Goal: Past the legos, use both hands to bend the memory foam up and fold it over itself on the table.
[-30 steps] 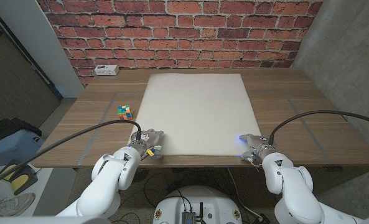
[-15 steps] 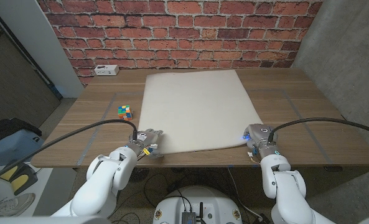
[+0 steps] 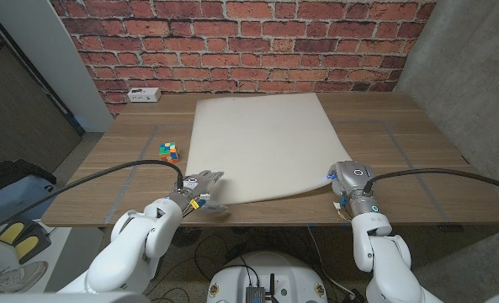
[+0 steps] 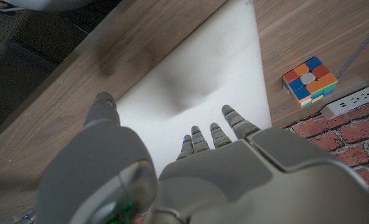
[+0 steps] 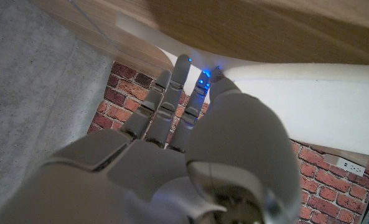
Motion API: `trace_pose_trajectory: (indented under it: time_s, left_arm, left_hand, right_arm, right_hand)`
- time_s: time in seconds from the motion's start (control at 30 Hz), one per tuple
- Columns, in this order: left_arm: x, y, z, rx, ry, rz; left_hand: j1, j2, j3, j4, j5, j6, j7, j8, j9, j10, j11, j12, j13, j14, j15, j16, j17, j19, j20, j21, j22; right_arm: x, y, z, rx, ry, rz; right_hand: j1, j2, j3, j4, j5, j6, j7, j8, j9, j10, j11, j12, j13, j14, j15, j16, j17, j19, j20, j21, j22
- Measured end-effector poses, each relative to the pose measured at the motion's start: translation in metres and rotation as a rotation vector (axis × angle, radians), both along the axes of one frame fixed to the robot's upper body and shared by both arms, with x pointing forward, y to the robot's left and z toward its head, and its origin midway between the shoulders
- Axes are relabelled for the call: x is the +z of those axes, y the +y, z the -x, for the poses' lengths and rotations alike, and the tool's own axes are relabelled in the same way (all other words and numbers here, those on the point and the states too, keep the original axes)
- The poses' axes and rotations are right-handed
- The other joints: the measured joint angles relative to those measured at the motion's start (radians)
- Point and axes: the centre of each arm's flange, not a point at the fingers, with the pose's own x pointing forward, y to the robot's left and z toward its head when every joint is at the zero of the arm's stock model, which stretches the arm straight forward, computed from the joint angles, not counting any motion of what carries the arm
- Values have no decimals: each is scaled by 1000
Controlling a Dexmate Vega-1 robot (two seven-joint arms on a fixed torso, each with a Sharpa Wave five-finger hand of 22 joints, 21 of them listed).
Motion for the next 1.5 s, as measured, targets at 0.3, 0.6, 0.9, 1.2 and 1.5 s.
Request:
trace_pose_trajectory:
  time_s: [0.3, 0.6, 0.9, 1.2, 1.5]
  left_arm:
    - [-3, -2, -2, 24, -47, -36]
    - [-7, -2, -7, 34, -104, -51]
    - [-11, -7, -13, 18, -119, -58]
    - [-19, -16, -20, 6, -144, -74]
    - [-24, -21, -25, 27, -195, -90]
  left_hand:
    - [32, 20, 7, -10, 11, -3, 8, 5, 0, -10, 4, 0, 0, 14, 15, 5, 3, 4, 39, 0, 0]
    - [54, 43, 17, -20, 11, -15, 14, 5, 0, -26, 10, 0, 0, 8, 21, 5, 2, 8, 43, 5, 0]
    - [65, 54, 19, -21, 11, -29, 14, 4, 0, -46, 15, 0, 0, -6, 35, 5, 2, 6, 62, 5, 0]
    - [121, 110, 58, -34, 11, -54, 25, 4, 0, -65, 24, 0, 0, 0, 39, 5, 2, 23, 71, 13, 0]
    - [427, 259, 247, -84, -24, -13, 45, 19, 0, 0, 29, 31, 0, 92, 1, 12, 0, 126, 32, 48, 1]
  right_arm:
    - [7, 0, 6, 36, -44, -68]
    - [17, -1, 13, 97, -86, -154]
    - [25, 3, 18, 154, -127, -213]
    - [34, 7, 22, 211, -173, -247]
    - [41, 8, 26, 249, -217, -267]
  right_hand:
    - [-1, 1, 22, 20, 8, -9, 19, 33, 72, 5, 2, 56, 4, 11, -4, 47, 104, 0, 0, 37, 9]
    - [10, -21, 58, -1, 19, 8, 47, 88, 145, 35, 33, 61, 3, 42, -9, 86, 208, 39, 31, 88, 11]
    - [15, -32, 72, -14, 26, 20, 74, 96, 171, 57, 62, 61, 3, 64, -18, 93, 234, 47, 47, 100, 11]
    - [12, -34, 80, -23, 26, 21, 74, 105, 180, 61, 69, 61, 3, 66, -16, 93, 251, 45, 49, 112, 9]
    - [12, -34, 84, -27, 26, 24, 78, 105, 192, 64, 72, 61, 3, 66, -16, 93, 265, 41, 52, 120, 6]
